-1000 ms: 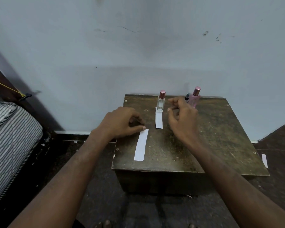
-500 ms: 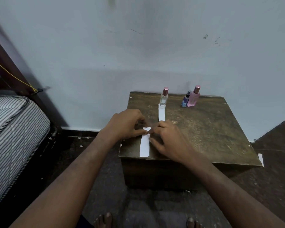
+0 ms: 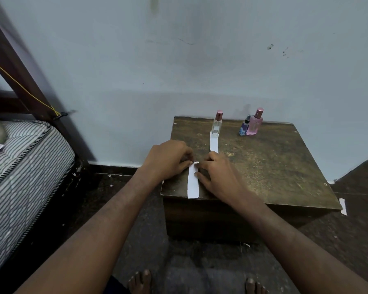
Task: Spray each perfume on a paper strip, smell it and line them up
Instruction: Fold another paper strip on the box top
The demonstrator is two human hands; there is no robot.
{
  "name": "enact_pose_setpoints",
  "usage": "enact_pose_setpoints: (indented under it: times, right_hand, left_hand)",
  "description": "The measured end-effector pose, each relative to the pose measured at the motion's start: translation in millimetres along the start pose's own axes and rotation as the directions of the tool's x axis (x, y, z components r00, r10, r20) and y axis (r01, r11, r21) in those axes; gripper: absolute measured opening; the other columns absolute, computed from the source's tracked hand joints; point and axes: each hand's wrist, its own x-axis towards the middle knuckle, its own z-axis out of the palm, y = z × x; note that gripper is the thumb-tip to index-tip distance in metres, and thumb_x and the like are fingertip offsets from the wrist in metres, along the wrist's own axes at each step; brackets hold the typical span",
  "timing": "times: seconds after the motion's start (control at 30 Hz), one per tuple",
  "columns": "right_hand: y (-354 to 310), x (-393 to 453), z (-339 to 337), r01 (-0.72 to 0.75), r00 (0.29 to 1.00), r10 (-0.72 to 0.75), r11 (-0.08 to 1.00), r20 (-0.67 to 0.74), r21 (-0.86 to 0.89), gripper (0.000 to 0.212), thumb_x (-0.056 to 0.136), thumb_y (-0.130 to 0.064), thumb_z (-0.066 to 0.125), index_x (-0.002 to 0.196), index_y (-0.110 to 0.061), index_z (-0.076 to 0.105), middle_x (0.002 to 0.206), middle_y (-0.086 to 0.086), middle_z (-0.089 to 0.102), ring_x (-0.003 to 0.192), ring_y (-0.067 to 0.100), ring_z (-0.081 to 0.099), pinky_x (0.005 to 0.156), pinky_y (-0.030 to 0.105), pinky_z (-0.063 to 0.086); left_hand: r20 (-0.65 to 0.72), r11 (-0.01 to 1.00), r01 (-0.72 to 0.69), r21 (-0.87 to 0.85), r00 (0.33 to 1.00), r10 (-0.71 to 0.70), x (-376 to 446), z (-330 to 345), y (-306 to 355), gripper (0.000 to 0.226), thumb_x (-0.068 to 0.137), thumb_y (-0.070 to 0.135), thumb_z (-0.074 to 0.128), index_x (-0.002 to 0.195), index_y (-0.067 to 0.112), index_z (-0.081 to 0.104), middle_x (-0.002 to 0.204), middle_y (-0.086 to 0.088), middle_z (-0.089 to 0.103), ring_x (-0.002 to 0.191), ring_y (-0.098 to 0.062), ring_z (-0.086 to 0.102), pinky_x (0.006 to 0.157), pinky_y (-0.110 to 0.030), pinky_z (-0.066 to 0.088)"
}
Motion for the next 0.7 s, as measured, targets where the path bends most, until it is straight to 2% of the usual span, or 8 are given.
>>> enact_pose_setpoints:
  times: [0.13, 0.37, 0.6, 0.7]
  right_hand:
    - [-0.5, -3.2, -1.2, 0.018, 1.000, -0.018, 1.000, 0.007, 0.012, 0.031, 0.099, -0.038, 0.065, 0.125, -0.022, 0.074, 0.118, 0.001, 0.060, 0.107, 0.022, 0.056, 0.084, 0.039, 0.056]
    - [-4.4, -8.9, -5.2, 0.038, 0.999, -0.038, 0.999, 0.009, -0.014, 0.033, 0.099, -0.042, 0.064, 0.123, -0.020, 0.073, 0.118, 0.002, 0.061, 0.111, 0.021, 0.055, 0.088, 0.036, 0.052]
    - [-8.0, -14.8, -7.0, 0.051, 0.998, -0.048, 0.997, 0.050, -0.063, 0.037, 0.099, -0.042, 0.064, 0.126, -0.019, 0.073, 0.122, 0.003, 0.060, 0.120, 0.025, 0.052, 0.091, 0.037, 0.051]
    - [-9.5, -19.6, -5.6, 0.047, 0.998, -0.045, 0.997, 0.038, -0.068, 0.039, 0.100, -0.042, 0.063, 0.131, -0.021, 0.071, 0.125, 0.001, 0.059, 0.121, 0.024, 0.051, 0.094, 0.037, 0.051]
  left_hand:
    - [0.000, 0.999, -0.014, 0.040, 1.000, 0.014, 0.9, -1.4, 3.1, 0.010, 0.096, 0.045, 0.070, 0.104, 0.039, 0.072, 0.104, 0.017, 0.069, 0.099, -0.010, 0.064, 0.068, -0.029, 0.039]
    - [-0.011, 0.990, -0.008, 0.139, 1.000, 0.009, -0.9, -6.6, 12.5, 0.015, 0.094, 0.049, 0.071, 0.105, 0.039, 0.076, 0.106, 0.013, 0.074, 0.103, -0.015, 0.067, 0.073, -0.030, 0.041]
    - [0.061, 0.986, -0.041, 0.162, 0.998, 0.031, -6.7, -5.6, 14.4, 0.018, 0.096, 0.051, 0.069, 0.106, 0.036, 0.072, 0.107, 0.010, 0.074, 0.100, -0.017, 0.069, 0.077, -0.033, 0.052]
    - [0.092, 0.972, -0.071, 0.225, 0.994, 0.052, -3.5, -1.5, 15.2, 0.021, 0.099, 0.050, 0.060, 0.103, 0.031, 0.068, 0.108, 0.008, 0.070, 0.094, -0.018, 0.068, 0.077, -0.036, 0.056]
